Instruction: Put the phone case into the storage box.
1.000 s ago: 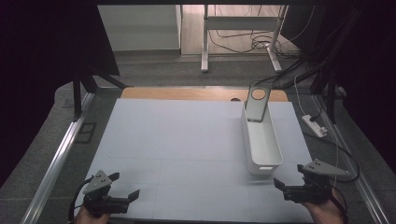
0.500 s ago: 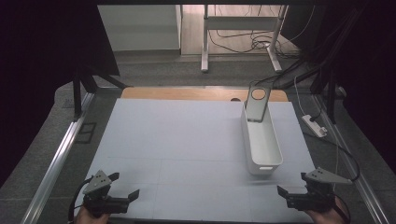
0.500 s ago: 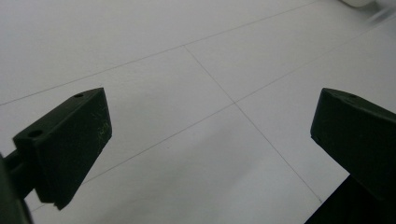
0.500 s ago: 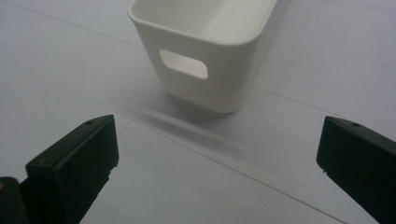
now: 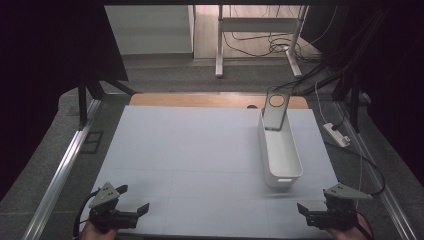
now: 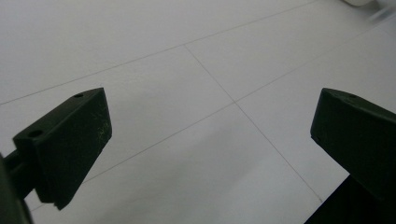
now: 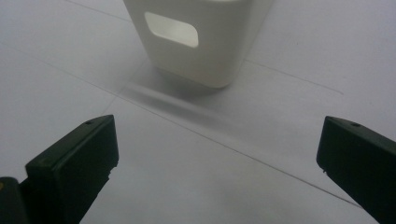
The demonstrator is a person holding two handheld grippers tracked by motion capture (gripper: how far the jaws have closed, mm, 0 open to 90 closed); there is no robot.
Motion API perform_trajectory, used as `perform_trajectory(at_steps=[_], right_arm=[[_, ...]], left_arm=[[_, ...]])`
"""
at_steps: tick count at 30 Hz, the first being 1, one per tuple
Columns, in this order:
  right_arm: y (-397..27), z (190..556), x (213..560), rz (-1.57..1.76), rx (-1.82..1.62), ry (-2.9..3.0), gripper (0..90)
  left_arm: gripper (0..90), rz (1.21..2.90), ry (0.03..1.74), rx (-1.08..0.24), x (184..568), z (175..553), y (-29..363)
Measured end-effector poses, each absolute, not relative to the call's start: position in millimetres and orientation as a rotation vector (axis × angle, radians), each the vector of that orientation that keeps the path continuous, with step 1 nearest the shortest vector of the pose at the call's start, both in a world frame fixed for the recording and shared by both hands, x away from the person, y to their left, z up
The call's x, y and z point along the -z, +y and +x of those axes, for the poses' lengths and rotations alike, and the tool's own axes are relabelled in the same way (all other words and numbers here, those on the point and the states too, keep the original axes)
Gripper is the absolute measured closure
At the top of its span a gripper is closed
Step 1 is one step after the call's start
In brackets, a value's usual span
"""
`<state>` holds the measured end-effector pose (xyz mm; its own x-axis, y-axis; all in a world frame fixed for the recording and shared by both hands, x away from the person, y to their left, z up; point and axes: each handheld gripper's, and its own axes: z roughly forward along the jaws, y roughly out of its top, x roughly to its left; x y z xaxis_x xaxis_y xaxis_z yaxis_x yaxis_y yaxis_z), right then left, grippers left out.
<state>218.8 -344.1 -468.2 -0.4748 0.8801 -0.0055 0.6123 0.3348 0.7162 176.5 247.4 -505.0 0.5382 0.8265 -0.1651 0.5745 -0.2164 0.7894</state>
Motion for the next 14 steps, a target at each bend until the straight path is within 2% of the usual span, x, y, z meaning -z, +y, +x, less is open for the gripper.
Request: perform_trajectory(at_steps=[14], right_arm=[[-342.5, 225.4, 474.0, 1.362, -0.843, 2.252, 0.0]], left_arm=[[0.0, 1.913, 1.145, -0.366, 504.6, 177.0, 246.9]])
